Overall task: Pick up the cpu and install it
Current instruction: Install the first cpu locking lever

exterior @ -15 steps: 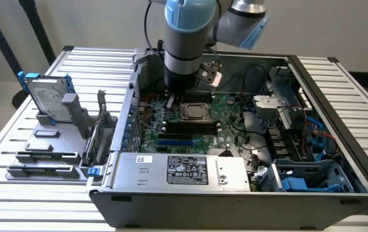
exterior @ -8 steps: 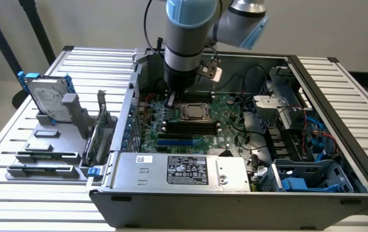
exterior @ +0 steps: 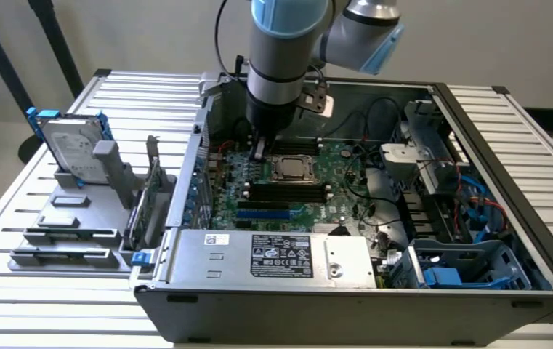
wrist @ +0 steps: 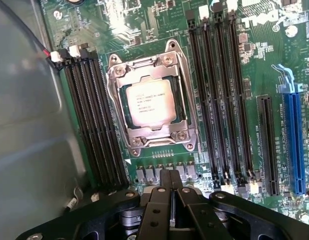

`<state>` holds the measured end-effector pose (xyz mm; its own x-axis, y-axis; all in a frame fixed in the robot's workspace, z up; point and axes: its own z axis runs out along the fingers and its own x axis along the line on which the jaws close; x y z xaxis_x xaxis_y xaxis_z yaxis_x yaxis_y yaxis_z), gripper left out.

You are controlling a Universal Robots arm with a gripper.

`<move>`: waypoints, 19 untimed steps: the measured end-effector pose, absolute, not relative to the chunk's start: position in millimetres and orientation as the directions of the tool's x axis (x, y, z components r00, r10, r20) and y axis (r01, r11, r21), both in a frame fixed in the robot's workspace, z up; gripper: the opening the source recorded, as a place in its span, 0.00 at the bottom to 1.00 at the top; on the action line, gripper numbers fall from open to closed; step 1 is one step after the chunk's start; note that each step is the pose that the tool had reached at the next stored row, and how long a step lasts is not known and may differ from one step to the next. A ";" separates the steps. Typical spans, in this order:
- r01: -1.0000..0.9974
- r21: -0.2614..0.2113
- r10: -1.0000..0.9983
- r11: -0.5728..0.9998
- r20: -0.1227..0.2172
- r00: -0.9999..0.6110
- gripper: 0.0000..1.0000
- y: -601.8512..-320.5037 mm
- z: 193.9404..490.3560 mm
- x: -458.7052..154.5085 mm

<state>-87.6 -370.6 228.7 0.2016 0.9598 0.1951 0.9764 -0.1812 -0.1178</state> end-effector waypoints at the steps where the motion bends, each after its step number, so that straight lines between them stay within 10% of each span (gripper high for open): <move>1: 0.979 -0.115 0.962 -0.170 0.196 0.190 0.11 -370.6 228.9 -87.7; 19: 1.000 -0.019 0.986 -0.015 0.163 0.018 0.11 -370.6 234.0 -87.8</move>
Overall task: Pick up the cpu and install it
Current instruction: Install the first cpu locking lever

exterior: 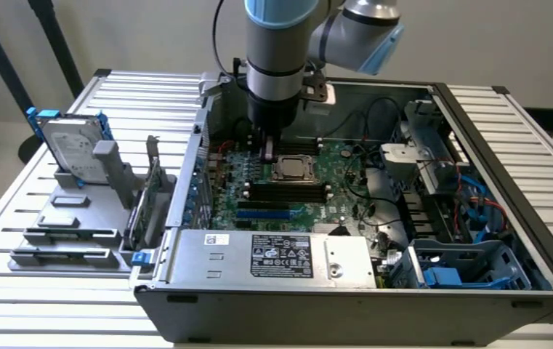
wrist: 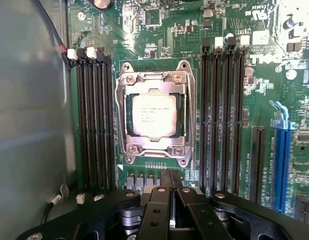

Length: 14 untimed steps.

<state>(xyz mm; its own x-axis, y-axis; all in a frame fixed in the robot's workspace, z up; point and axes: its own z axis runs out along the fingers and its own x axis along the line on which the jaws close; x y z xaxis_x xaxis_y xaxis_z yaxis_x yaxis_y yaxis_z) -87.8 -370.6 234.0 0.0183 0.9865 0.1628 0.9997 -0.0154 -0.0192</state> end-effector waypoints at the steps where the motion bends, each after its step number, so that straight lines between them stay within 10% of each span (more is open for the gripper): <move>1: 1.000 -0.017 0.987 -0.007 0.163 0.009 0.11 -370.5 234.7 -87.8; 14: 0.997 0.005 0.986 0.074 0.147 -0.074 0.11 -359.3 240.3 -87.9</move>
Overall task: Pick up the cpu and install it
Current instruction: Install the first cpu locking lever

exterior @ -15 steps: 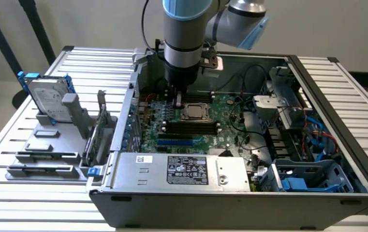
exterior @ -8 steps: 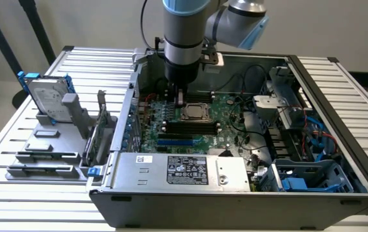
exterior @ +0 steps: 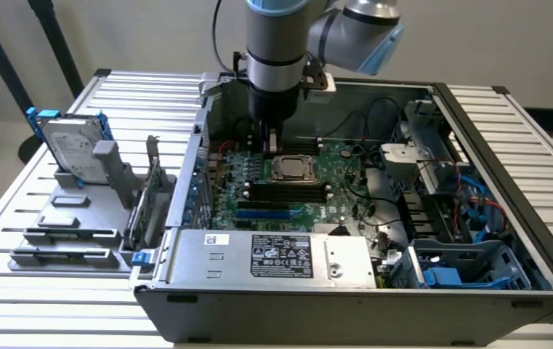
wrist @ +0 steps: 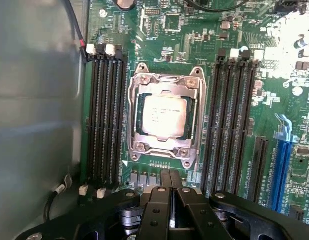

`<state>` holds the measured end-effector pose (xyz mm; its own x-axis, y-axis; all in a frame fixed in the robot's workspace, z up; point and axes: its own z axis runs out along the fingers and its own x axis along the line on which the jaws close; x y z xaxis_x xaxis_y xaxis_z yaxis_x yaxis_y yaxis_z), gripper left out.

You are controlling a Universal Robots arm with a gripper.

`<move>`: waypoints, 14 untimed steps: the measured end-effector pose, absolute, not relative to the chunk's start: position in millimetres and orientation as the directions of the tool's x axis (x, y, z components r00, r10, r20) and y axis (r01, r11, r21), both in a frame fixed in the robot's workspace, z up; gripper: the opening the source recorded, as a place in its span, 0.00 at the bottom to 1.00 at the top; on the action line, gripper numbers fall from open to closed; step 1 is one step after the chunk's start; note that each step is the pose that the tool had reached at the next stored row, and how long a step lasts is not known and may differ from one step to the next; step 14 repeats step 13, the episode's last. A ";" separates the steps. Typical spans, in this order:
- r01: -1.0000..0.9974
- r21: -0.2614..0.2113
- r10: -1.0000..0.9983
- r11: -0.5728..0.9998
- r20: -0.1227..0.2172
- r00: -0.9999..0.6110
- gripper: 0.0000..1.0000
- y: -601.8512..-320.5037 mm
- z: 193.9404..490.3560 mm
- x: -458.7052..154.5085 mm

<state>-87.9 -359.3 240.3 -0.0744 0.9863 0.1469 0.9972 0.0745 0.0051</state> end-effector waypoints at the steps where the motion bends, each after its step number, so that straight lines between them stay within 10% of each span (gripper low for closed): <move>1: 0.997 0.005 0.987 0.076 0.144 -0.076 0.11 -356.9 240.3 -87.9; 14: 0.996 0.003 0.988 0.090 0.122 -0.090 0.11 -345.3 241.5 -88.0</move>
